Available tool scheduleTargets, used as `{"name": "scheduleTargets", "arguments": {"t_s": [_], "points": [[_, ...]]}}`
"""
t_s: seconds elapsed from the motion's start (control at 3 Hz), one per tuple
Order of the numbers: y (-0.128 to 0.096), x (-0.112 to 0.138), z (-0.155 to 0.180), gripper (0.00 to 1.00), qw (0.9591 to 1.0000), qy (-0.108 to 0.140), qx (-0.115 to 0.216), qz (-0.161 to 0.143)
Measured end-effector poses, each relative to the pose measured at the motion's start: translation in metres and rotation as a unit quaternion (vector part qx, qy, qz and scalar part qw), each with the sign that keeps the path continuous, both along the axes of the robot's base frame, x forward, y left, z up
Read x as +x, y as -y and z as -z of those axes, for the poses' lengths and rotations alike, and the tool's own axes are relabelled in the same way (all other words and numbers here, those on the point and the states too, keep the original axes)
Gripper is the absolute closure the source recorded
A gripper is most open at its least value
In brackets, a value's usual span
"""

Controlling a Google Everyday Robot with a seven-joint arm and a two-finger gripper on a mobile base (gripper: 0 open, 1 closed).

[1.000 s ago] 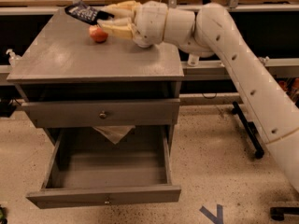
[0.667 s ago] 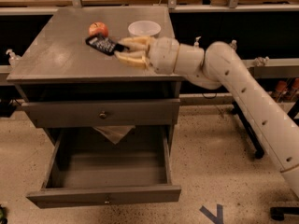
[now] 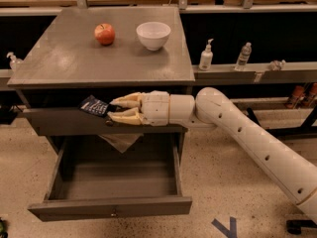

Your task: Place rxbar blueberry into middle drawer

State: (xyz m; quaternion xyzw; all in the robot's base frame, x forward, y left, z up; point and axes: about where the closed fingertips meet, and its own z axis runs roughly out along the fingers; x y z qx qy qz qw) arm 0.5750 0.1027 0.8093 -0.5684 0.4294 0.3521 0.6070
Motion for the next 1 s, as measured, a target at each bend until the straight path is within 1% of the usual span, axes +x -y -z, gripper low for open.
{"name": "scheduleTargets", "arguments": {"t_s": [0.33,0.67,1.0], "points": [[-0.004,0.004,0.05,1.0,0.9973,-0.015,-0.067,-0.027],[0.011,0.009,0.127,1.0,0.9865,-0.03,-0.156,-0.037],[0.051,0.012,0.195,1.0,0.974,-0.042,-0.221,-0.03]]}}
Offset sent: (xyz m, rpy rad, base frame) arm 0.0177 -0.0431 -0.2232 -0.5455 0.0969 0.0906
